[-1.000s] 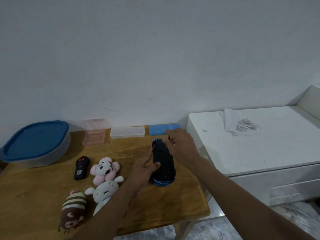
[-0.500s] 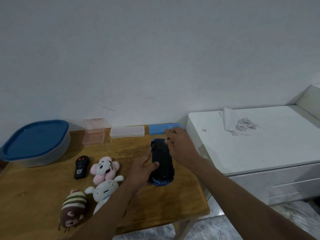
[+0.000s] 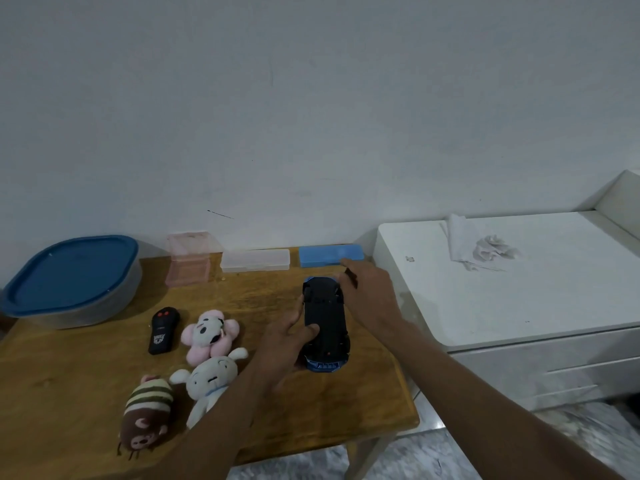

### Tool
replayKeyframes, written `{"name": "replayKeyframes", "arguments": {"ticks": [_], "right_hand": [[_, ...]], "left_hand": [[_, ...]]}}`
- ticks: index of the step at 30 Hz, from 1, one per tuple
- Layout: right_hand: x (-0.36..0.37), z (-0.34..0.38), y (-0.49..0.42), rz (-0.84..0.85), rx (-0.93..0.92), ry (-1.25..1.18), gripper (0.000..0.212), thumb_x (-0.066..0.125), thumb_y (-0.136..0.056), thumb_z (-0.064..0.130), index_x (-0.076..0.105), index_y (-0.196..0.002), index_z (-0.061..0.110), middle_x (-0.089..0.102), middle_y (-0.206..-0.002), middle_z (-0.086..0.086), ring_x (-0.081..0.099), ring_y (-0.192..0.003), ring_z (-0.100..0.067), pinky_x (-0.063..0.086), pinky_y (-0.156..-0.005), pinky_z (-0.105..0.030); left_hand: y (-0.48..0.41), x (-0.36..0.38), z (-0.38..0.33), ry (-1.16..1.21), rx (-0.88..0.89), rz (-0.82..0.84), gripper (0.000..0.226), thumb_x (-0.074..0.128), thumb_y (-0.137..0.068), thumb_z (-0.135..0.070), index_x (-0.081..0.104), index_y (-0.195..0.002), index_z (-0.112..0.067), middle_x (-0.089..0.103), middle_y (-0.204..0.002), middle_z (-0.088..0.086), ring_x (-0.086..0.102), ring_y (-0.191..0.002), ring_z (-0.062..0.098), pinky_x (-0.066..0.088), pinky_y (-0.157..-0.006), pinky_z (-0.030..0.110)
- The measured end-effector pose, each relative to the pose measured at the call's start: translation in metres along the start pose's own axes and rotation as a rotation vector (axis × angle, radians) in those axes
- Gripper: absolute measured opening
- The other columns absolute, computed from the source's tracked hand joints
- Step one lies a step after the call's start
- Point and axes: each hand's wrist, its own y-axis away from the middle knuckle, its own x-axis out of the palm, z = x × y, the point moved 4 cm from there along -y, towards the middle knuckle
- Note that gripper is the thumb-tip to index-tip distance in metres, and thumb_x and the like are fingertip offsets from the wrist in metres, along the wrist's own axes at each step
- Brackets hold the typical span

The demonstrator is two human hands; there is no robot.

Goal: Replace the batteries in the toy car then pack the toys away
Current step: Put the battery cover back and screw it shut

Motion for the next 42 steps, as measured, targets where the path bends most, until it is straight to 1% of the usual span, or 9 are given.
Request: {"name": "replayKeyframes", "arguments": {"ticks": [11,17,20,22,27,30,33,39,42], "right_hand": [[-0.008,-0.014,0.003,-0.019,0.149,-0.090,0.037,0.058,-0.094,0.017,0.056,-0.129,0.008,0.058,-0.071,-0.001,0.054,-0.073,-0.011,0.047,-0.094,-0.028],[-0.013,-0.035,0.013,0.016,0.259,-0.084,0.013,0.066,-0.087,0.027,0.067,-0.093,0.015,0.059,-0.075,0.007,0.053,-0.070,-0.005,0.035,-0.059,-0.007],[-0.014,-0.046,0.021,0.020,0.298,-0.121,0.013,0.069,-0.085,0.028,0.063,-0.086,0.016,0.058,-0.072,0.008,0.054,-0.068,-0.006,0.037,-0.060,-0.009],[-0.015,-0.051,0.026,0.032,0.301,-0.141,0.014,0.070,-0.085,0.027,0.060,-0.085,0.018,0.057,-0.071,0.009,0.054,-0.067,-0.004,0.040,-0.060,-0.011],[-0.015,-0.063,0.036,0.050,0.318,-0.158,0.014,0.071,-0.084,0.027,0.059,-0.085,0.019,0.056,-0.069,0.009,0.052,-0.064,-0.003,0.038,-0.059,-0.011],[-0.017,-0.067,0.039,0.057,0.305,-0.151,0.014,0.071,-0.084,0.027,0.058,-0.082,0.020,0.055,-0.067,0.010,0.051,-0.062,-0.002,0.037,-0.058,-0.011],[-0.016,-0.068,0.040,0.072,0.295,-0.141,0.015,0.071,-0.084,0.028,0.057,-0.081,0.022,0.055,-0.067,0.011,0.052,-0.063,-0.003,0.038,-0.058,-0.012],[-0.015,-0.066,0.038,0.112,0.277,-0.149,0.015,0.070,-0.085,0.031,0.061,-0.088,0.019,0.056,-0.071,0.011,0.052,-0.066,-0.002,0.035,-0.058,-0.012],[-0.017,-0.063,0.037,0.127,0.259,-0.134,0.016,0.069,-0.085,0.032,0.062,-0.090,0.019,0.056,-0.071,0.010,0.052,-0.065,-0.001,0.033,-0.054,-0.008]], "left_hand": [[0.002,0.006,0.011,0.047,-0.050,0.014,0.063,0.055,-0.096,-0.012,0.031,-0.145,-0.044,0.064,-0.126,-0.002,0.065,-0.107,0.024,0.058,-0.080,0.048],[0.004,0.008,0.024,0.074,-0.099,-0.014,0.069,0.059,-0.093,-0.014,0.024,-0.149,-0.034,0.068,-0.112,-0.006,0.068,-0.101,0.023,0.057,-0.083,0.048],[0.010,0.015,0.030,0.040,-0.165,-0.030,0.036,0.058,-0.094,-0.017,0.056,-0.129,-0.014,0.073,-0.105,0.007,0.069,-0.096,0.026,0.056,-0.079,0.043],[0.013,0.017,0.037,0.058,-0.215,-0.073,0.027,0.059,-0.092,-0.019,0.061,-0.116,-0.007,0.072,-0.107,0.015,0.068,-0.096,0.029,0.055,-0.079,0.044],[0.021,0.031,0.047,0.368,-0.280,0.042,0.033,0.053,-0.087,-0.019,0.062,-0.116,-0.006,0.070,-0.107,0.017,0.066,-0.094,0.033,0.052,-0.075,0.041],[0.026,0.037,0.046,0.527,-0.255,0.148,0.058,0.068,-0.064,-0.022,0.056,-0.117,-0.001,0.064,-0.099,0.020,0.063,-0.081,0.033,0.054,-0.070,0.040],[0.026,0.043,0.047,0.700,-0.261,0.243,0.080,0.076,-0.054,-0.018,0.050,-0.127,-0.002,0.051,-0.114,0.027,0.063,-0.083,0.036,0.055,-0.069,0.041],[0.029,0.042,0.044,0.742,-0.251,0.252,0.061,0.048,-0.078,-0.030,0.050,-0.133,-0.003,0.053,-0.115,0.023,0.050,-0.106,0.039,0.046,-0.089,0.047],[0.029,0.039,0.043,0.706,-0.252,0.215,0.056,0.049,-0.082,-0.033,0.054,-0.130,-0.004,0.057,-0.115,0.021,0.055,-0.103,0.037,0.044,-0.090,0.047]]}}
